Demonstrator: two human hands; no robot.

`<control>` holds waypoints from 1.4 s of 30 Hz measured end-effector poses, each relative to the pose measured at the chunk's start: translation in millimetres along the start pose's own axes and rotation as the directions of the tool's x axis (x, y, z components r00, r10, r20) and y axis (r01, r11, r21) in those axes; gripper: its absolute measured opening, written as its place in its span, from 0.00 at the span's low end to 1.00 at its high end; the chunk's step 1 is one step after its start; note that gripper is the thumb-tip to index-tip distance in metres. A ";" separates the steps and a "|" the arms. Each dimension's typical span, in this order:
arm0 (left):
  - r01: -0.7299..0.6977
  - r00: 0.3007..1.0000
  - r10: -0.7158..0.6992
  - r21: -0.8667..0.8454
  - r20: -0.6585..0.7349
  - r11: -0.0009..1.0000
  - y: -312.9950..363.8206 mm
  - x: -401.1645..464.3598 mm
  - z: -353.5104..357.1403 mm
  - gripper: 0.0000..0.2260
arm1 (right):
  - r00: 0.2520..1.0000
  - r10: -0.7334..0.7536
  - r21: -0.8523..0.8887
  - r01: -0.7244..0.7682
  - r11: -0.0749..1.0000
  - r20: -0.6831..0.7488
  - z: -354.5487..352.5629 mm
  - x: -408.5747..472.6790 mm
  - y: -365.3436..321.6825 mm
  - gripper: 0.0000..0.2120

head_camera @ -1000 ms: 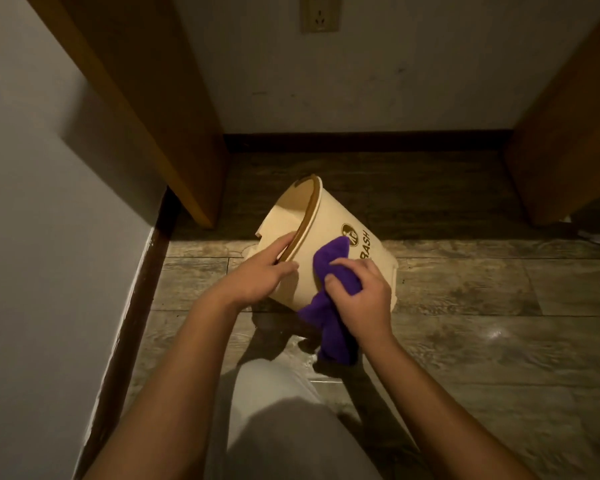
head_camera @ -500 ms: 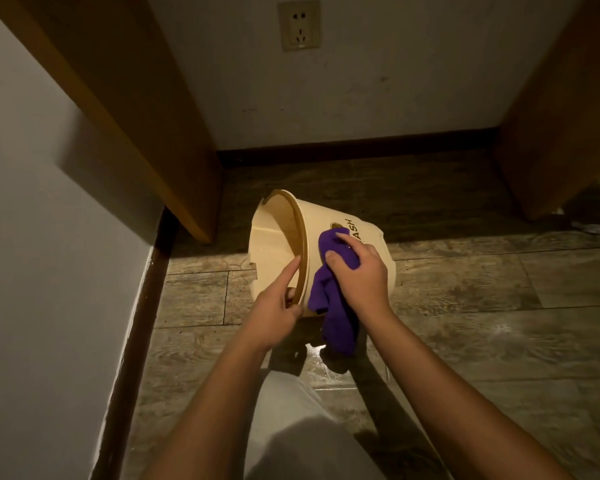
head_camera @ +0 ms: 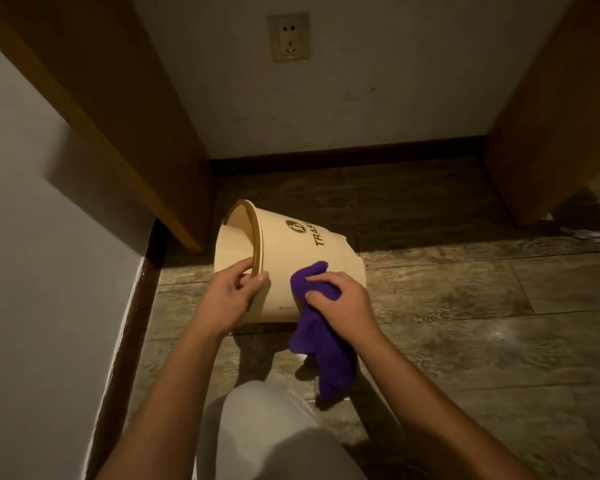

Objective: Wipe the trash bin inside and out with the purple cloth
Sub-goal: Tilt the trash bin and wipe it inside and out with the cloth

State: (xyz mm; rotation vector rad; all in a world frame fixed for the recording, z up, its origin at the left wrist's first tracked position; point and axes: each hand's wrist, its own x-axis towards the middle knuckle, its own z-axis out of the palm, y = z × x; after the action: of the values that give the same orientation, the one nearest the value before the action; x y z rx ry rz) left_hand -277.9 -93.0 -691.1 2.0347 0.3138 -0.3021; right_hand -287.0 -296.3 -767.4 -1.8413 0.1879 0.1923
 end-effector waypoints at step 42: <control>0.037 0.980 -0.064 -0.141 -0.190 0.989 -9.6 1.2 -4.9 0.17 | 0.981 -0.051 -0.104 0.032 0.994 -0.189 7.6 35.0 -21.7 0.17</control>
State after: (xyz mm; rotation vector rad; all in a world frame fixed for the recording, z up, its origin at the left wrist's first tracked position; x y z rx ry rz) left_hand -279.8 -84.2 -697.2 1.9251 0.4941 -0.1093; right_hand -248.3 -284.1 -757.3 -1.9623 0.2778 -0.0056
